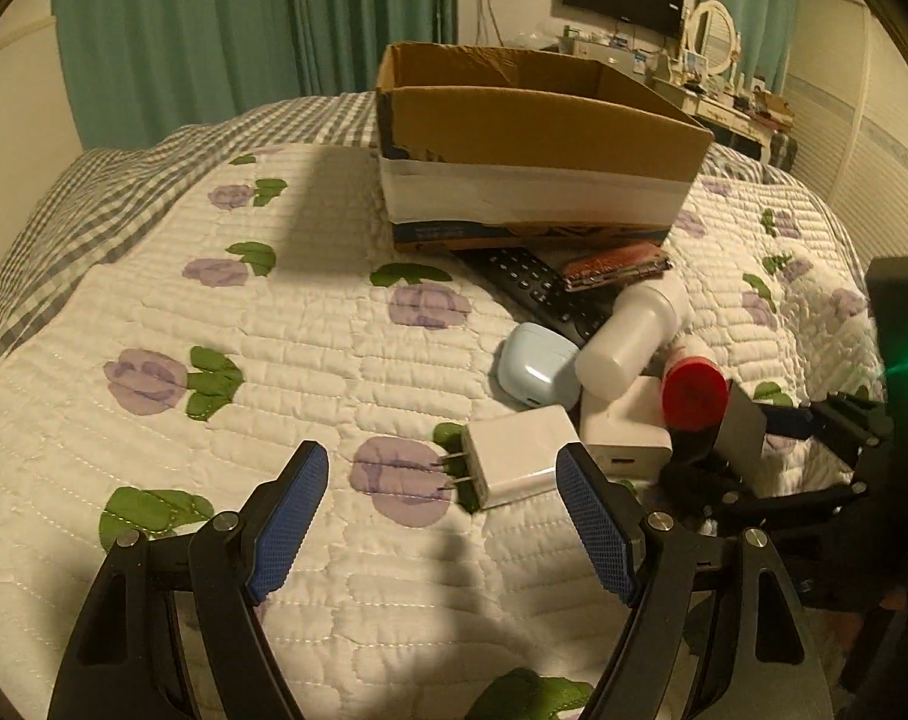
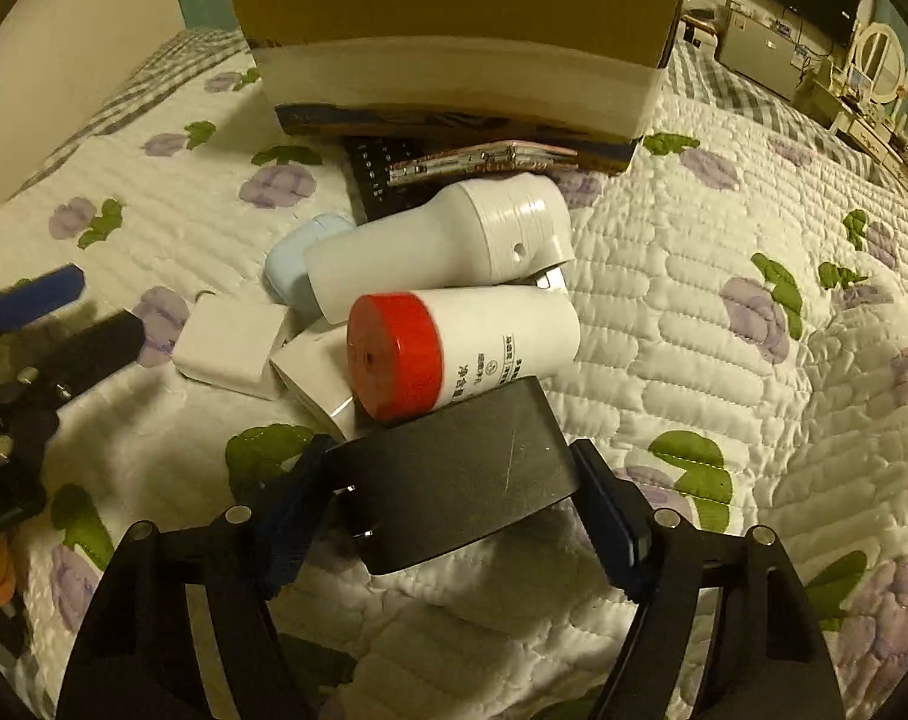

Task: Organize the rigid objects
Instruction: 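Lower the left tool and grasp the white charger, then carry the white charger into the box and open the left tool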

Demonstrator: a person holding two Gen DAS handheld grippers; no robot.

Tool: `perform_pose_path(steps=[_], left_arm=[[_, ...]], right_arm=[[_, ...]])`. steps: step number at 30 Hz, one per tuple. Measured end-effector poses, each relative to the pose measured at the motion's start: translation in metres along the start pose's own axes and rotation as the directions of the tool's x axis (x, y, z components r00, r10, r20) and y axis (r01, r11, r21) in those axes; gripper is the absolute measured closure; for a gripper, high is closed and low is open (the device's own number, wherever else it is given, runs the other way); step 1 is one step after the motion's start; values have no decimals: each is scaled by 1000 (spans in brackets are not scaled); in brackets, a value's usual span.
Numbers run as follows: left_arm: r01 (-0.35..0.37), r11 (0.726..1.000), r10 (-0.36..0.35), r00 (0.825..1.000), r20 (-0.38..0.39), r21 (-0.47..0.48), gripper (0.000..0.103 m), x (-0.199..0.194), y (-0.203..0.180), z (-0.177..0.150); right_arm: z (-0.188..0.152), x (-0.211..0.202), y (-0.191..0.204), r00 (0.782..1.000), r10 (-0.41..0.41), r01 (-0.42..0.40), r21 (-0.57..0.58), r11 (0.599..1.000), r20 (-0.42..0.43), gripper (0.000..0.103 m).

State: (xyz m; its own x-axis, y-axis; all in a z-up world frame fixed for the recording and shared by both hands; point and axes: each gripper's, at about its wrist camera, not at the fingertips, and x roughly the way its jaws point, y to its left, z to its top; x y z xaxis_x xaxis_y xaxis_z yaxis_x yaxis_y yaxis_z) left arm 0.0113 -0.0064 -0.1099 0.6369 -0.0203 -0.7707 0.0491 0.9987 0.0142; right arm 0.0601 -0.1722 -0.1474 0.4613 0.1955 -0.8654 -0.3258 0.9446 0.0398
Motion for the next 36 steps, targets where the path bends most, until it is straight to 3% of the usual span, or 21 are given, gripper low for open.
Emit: perform_pose_path(steps=[4, 7, 10, 20, 22, 31, 36], left_arm=[[7, 999, -6, 1000, -21, 34, 22, 6, -7, 0], [25, 996, -21, 998, -57, 82, 22, 16, -18, -1], [25, 988, -12, 996, -90, 150, 22, 31, -32, -1], [1, 973, 33, 989, -145, 231, 25, 69, -45, 3], [11, 973, 22, 990, -140, 229, 30, 68, -44, 3], [32, 977, -27, 999, -26, 210, 30, 23, -44, 0], [75, 984, -74, 997, -12, 163, 30, 2, -36, 0]], right_arm=[[4, -27, -12, 994, -71, 67, 41, 997, 84, 27], [7, -39, -25, 991, -60, 50, 90, 995, 121, 27], [10, -41, -30, 991, -47, 34, 103, 994, 122, 27], [8, -32, -35, 995, 0, -13, 127, 992, 104, 27], [8, -32, -35, 995, 3, -16, 127, 992, 102, 27], [7, -50, -26, 990, -18, 3, 106, 994, 138, 27], [7, -67, -16, 985, -44, 31, 80, 996, 167, 27]])
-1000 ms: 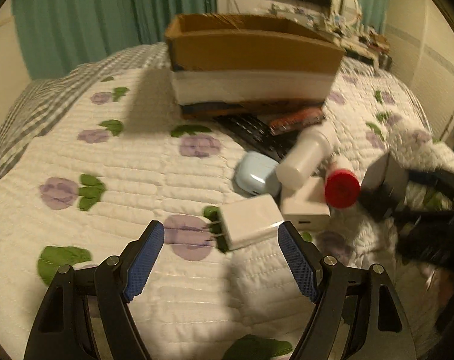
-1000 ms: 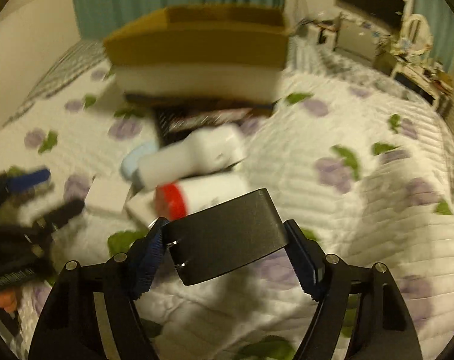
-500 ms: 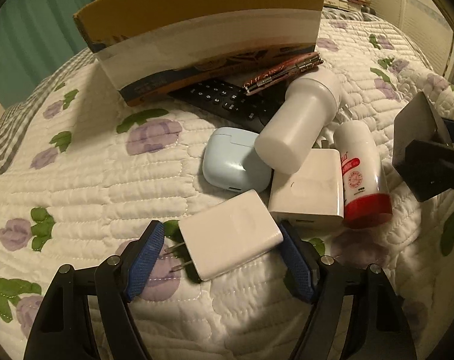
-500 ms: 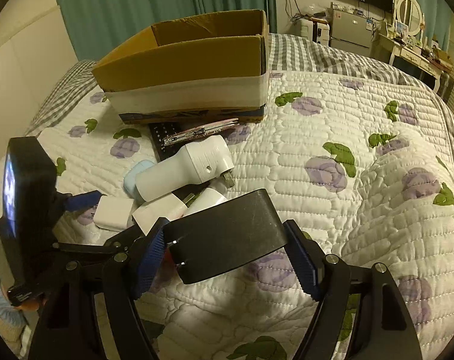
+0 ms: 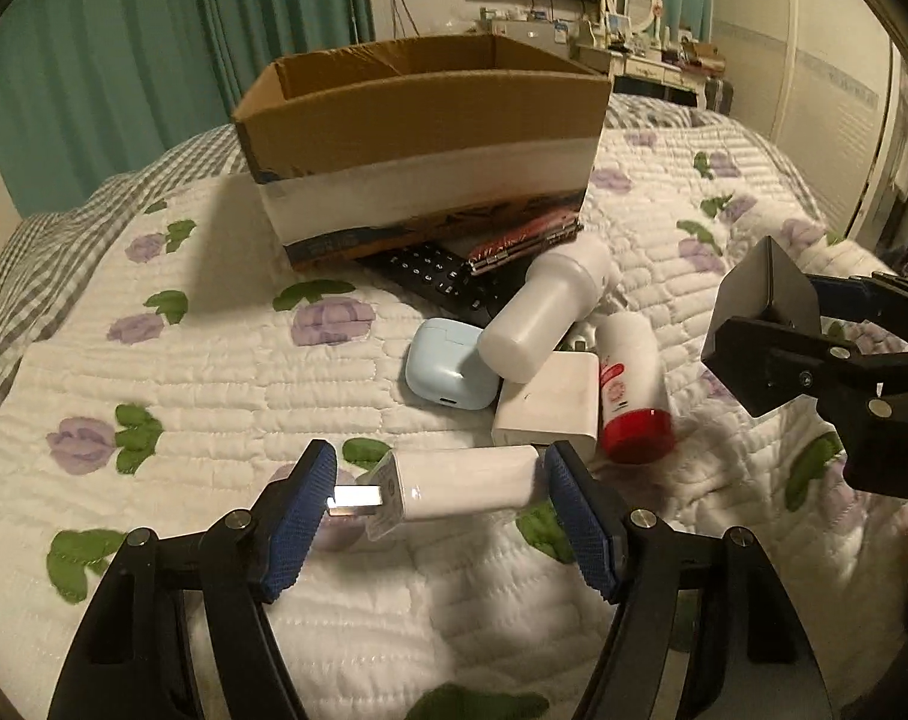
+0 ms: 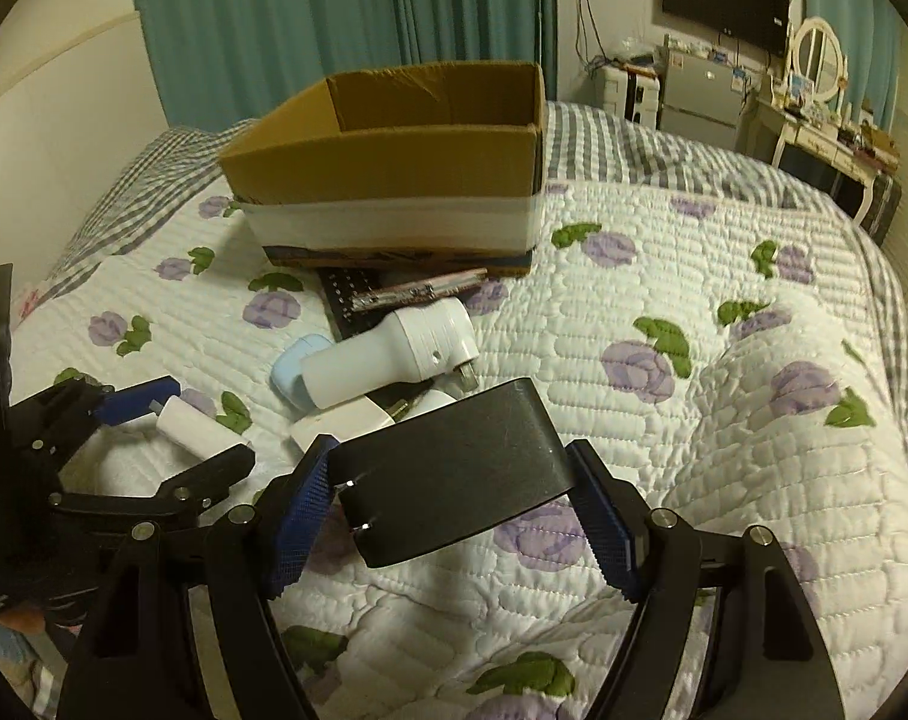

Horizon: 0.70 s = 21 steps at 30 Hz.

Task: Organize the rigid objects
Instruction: 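Carry the white charger into the box and open the left tool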

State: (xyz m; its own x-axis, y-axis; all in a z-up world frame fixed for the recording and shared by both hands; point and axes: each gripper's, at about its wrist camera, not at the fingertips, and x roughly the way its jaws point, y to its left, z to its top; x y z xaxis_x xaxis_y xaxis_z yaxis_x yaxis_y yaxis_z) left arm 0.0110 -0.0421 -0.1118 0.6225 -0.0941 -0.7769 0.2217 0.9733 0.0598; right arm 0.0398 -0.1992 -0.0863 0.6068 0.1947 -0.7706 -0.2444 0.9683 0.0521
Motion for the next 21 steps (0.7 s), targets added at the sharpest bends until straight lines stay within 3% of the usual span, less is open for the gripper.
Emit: perform_pose_path(steps=[4, 11, 21], left_arm=[[27, 999, -27, 1000, 6, -41, 31, -10, 11, -3], [32, 996, -27, 998, 62, -82, 31, -32, 15, 21], [6, 994, 16, 978, 209, -107, 30, -79, 40, 111]], right_arm=[[0, -9, 4, 1000, -13, 13, -11, 1000, 12, 27], [11, -26, 8, 999, -9, 10, -25, 1000, 39, 28], [103, -57, 9, 983, 23, -7, -92, 996, 180, 28]])
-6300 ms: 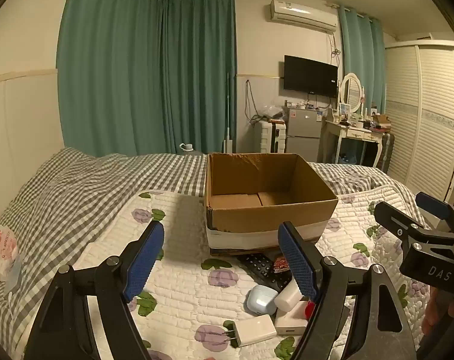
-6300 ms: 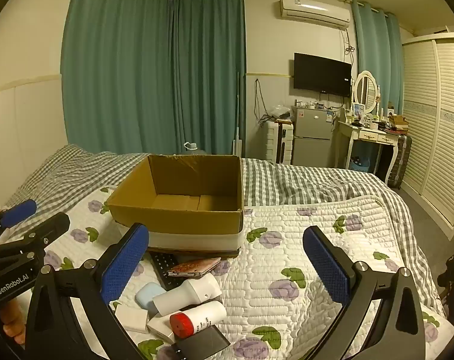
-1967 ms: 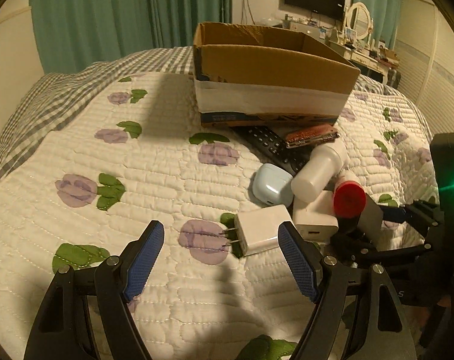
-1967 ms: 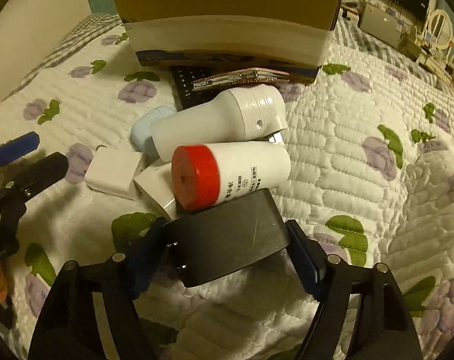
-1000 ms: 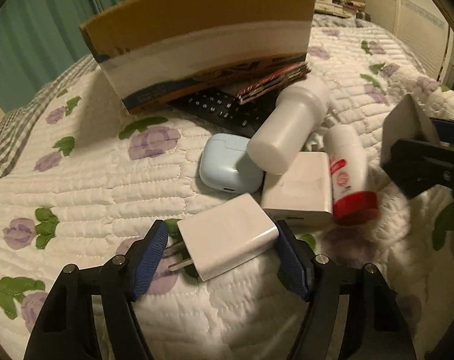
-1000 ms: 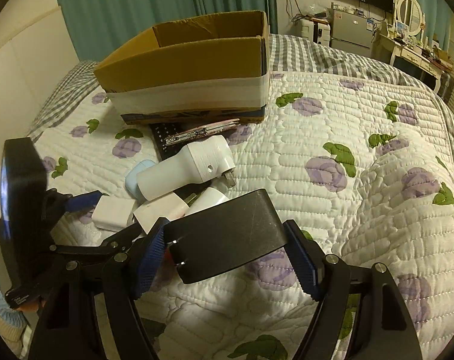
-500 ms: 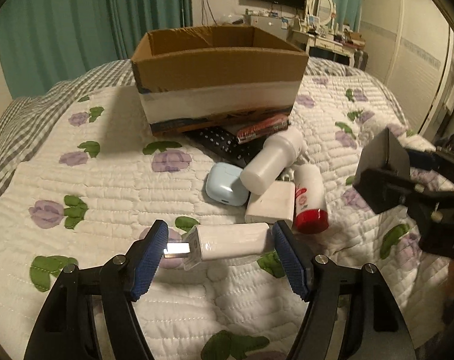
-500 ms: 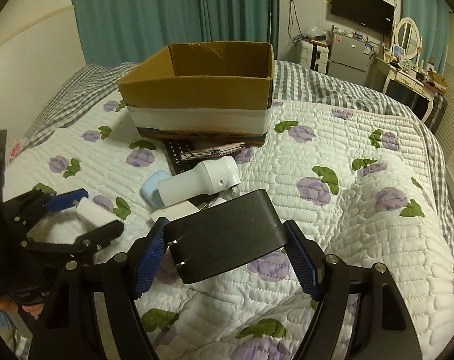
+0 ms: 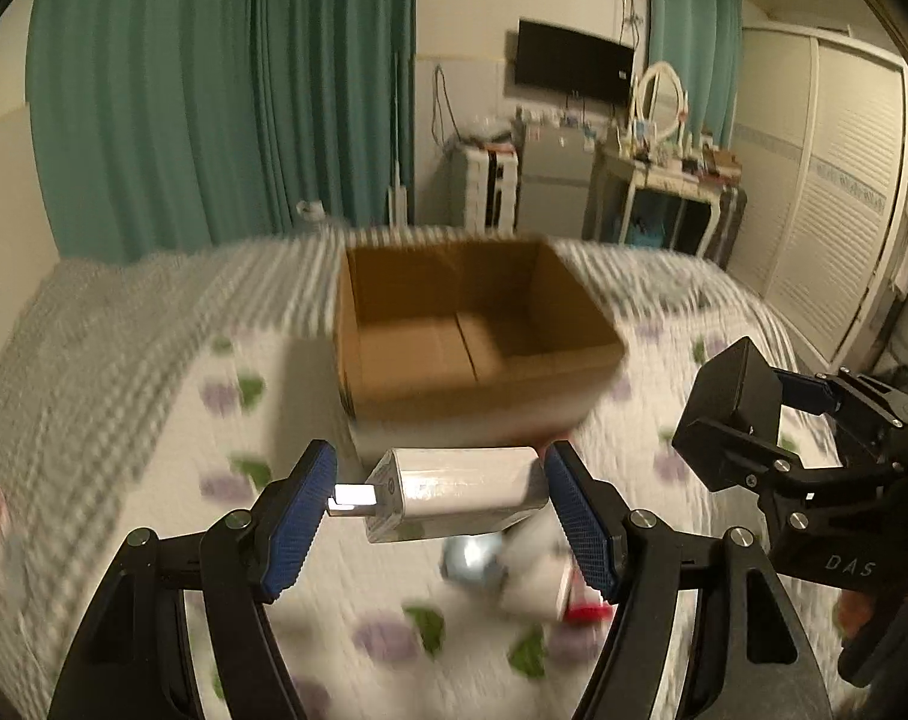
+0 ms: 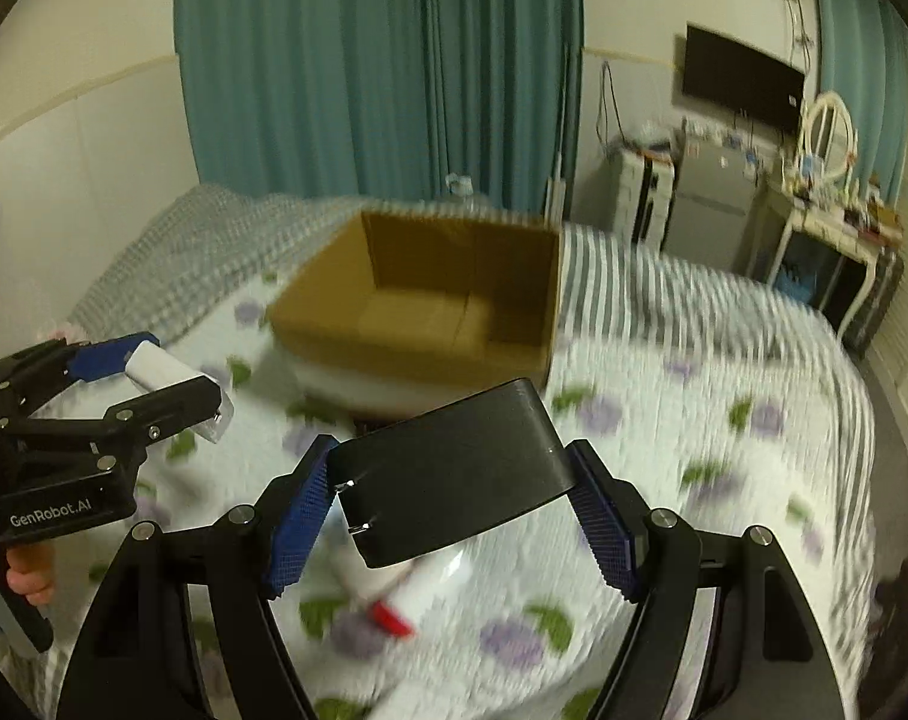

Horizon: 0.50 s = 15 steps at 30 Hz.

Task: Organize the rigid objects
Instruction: 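Carry the white charger into the box and open the left tool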

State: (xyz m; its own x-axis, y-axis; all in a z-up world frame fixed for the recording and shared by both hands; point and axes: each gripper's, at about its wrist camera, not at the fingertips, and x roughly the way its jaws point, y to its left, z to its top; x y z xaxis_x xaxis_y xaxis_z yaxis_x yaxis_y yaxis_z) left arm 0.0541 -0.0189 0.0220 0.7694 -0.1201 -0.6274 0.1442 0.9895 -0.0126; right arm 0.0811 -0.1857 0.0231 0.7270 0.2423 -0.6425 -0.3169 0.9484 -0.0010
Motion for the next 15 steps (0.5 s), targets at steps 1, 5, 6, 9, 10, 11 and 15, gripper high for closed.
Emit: perform_pose_path(steps=[1, 5, 6, 9, 10, 11, 15], left_arm=[[5, 1000, -5, 1000, 20, 5, 30, 3, 2, 16], [-16, 1000, 16, 999, 51, 7, 30, 27, 9, 59], [-20, 1000, 19, 998, 56, 12, 30, 33, 10, 66], [-32, 999, 31, 998, 52, 16, 30, 61, 15, 84], [-33, 999, 33, 998, 46, 14, 30, 73, 18, 88], [-33, 999, 32, 999, 41, 12, 30, 83, 20, 90], [-32, 999, 31, 999, 11, 22, 30, 124, 26, 90]], right_arm=[[13, 1, -2, 1000, -4, 4, -11, 1000, 21, 28], [55, 14, -10, 998, -8, 11, -37, 999, 66, 28], [62, 20, -11, 998, -7, 10, -41, 999, 69, 28], [79, 41, -17, 998, -9, 12, -48, 999, 68, 28], [85, 51, -20, 998, -10, 13, -47, 999, 64, 28], [88, 59, -23, 998, -9, 11, -46, 999, 59, 28], [95, 95, -35, 999, -5, 6, -36, 999, 36, 28]])
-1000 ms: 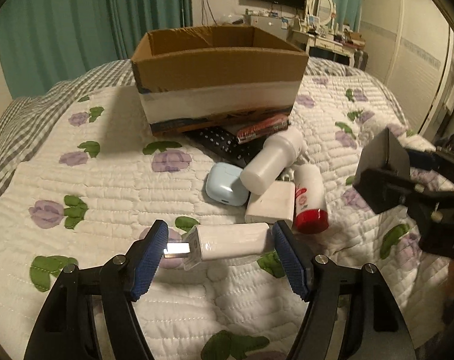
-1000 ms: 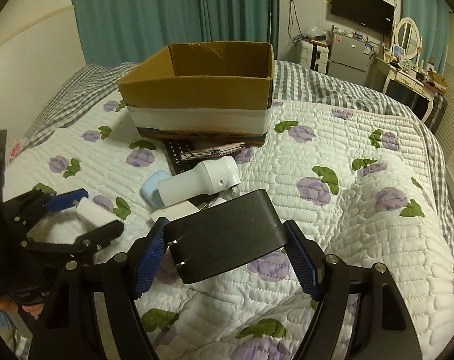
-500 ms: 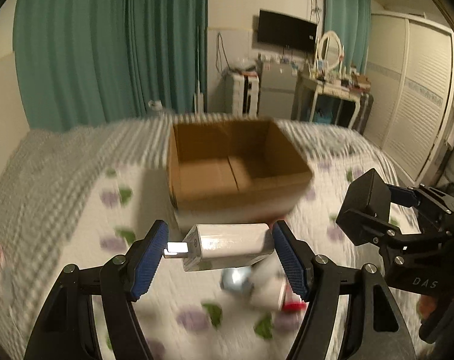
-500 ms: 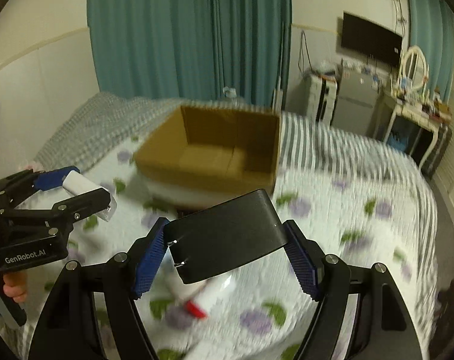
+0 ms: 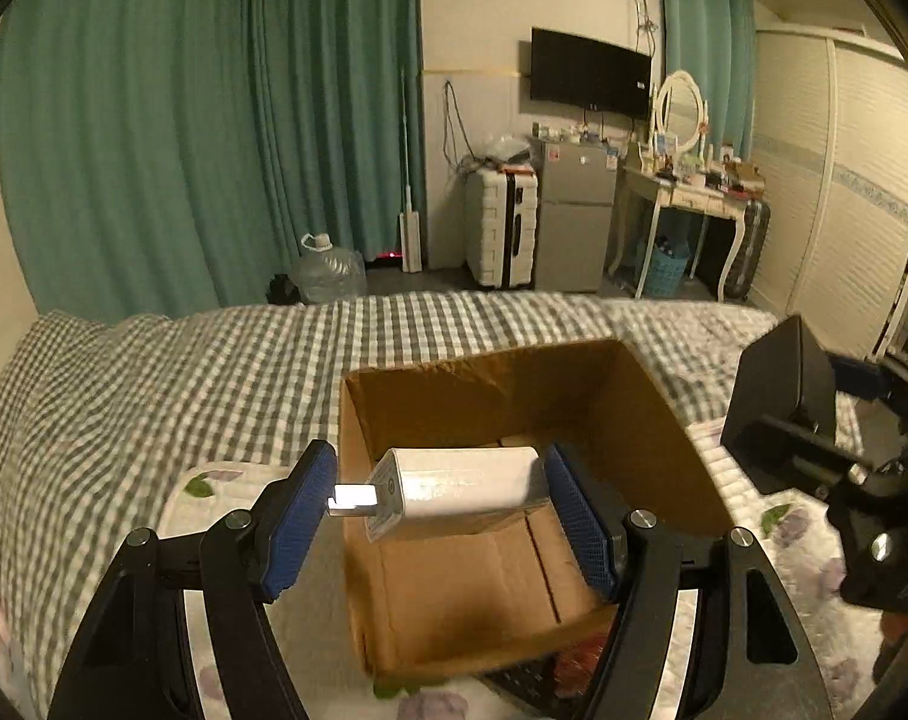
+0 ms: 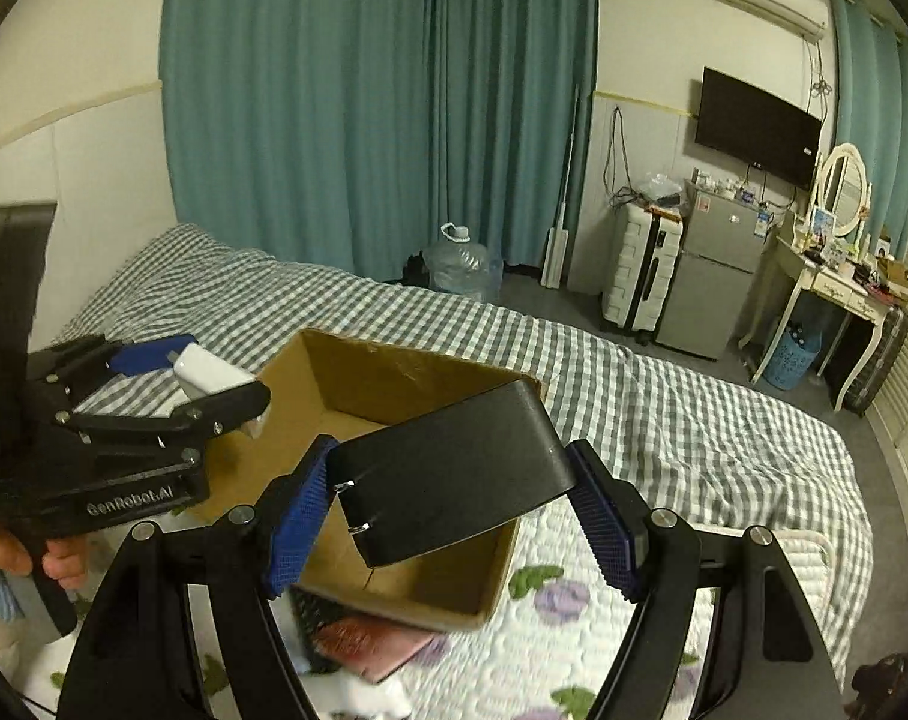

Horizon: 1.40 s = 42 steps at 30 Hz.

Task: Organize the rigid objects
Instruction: 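Carry the white charger into the box and open the left tool, then grasp the red-capped white bottle with the right tool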

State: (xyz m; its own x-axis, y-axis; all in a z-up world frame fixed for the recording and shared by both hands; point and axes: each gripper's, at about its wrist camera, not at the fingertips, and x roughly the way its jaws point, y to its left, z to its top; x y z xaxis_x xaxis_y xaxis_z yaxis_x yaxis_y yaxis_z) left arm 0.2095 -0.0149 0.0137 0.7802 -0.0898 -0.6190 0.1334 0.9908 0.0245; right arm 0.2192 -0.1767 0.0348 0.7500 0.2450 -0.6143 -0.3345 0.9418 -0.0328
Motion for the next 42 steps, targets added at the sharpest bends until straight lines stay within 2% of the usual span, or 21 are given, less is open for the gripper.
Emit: perform_pose_path(steps=[8, 14, 22, 24, 25, 27, 31, 35, 42], left_arm=[[17, 1000, -16, 1000, -17, 9, 28, 44, -2, -10], [36, 996, -36, 999, 5, -78, 27, 38, 12, -9], [9, 998, -8, 1000, 20, -67, 27, 28, 19, -2], [0, 998, 2, 1000, 22, -61, 27, 29, 21, -4], [-3, 998, 5, 1000, 21, -60, 27, 29, 21, -6], [-12, 998, 12, 1000, 12, -63, 27, 28, 23, -7], [-21, 997, 23, 1000, 21, -79, 27, 11, 24, -6], [-24, 996, 27, 999, 36, -83, 27, -28, 22, -4], [-55, 996, 59, 997, 55, -68, 26, -104, 13, -11]], right_arm=[[-10, 48, -16, 998, 21, -20, 16, 1000, -59, 28], [-14, 49, -15, 998, 15, -13, 29, 1000, -58, 28], [-2, 76, -3, 996, 23, -22, 11, 1000, -88, 27], [-2, 78, -2, 997, 14, -13, 23, 1000, -73, 25], [-2, 74, -3, 999, -6, 8, 35, 999, -45, 18], [0, 65, -7, 1000, -19, 20, 48, 999, -22, 13], [3, 41, -11, 999, -47, 48, 66, 997, -14, 13], [5, -3, -6, 997, -73, 73, 57, 996, 5, 13], [0, -105, 15, 990, -134, 133, 20, 991, 52, 13]])
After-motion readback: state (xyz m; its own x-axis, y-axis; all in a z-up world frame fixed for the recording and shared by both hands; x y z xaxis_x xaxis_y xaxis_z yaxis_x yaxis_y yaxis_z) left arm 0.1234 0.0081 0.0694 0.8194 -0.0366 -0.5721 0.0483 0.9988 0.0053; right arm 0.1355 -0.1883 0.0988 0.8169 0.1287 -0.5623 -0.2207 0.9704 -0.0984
